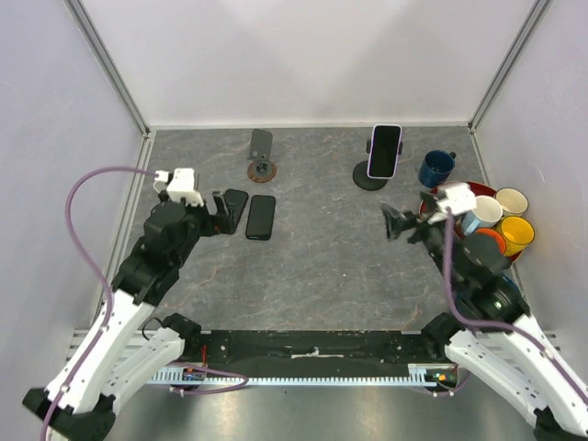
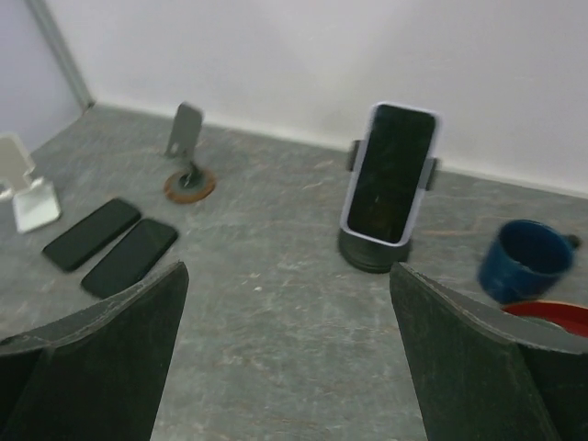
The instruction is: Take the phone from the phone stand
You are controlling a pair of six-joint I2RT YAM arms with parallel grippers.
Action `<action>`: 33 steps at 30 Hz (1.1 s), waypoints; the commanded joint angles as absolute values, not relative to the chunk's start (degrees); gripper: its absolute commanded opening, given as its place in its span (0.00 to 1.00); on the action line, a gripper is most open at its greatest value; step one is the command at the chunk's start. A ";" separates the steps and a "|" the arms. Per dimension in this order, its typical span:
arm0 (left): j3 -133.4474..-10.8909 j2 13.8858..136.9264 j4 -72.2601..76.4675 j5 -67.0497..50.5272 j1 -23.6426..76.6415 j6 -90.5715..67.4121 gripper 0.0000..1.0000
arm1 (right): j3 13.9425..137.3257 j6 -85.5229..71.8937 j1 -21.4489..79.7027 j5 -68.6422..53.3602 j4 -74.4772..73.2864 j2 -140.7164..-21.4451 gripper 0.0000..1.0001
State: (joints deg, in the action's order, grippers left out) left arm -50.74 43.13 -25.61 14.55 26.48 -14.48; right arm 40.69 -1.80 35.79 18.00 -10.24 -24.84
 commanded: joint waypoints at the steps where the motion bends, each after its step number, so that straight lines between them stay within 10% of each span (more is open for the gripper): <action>1: -45.54 36.22 -23.03 18.01 26.54 -10.73 1.00 | 49.46 -4.22 35.95 6.34 -13.00 -40.46 0.98; 33: -37.71 25.49 -20.92 14.41 26.54 -10.37 0.98 | 50.80 -11.51 13.45 5.53 20.38 -82.44 0.98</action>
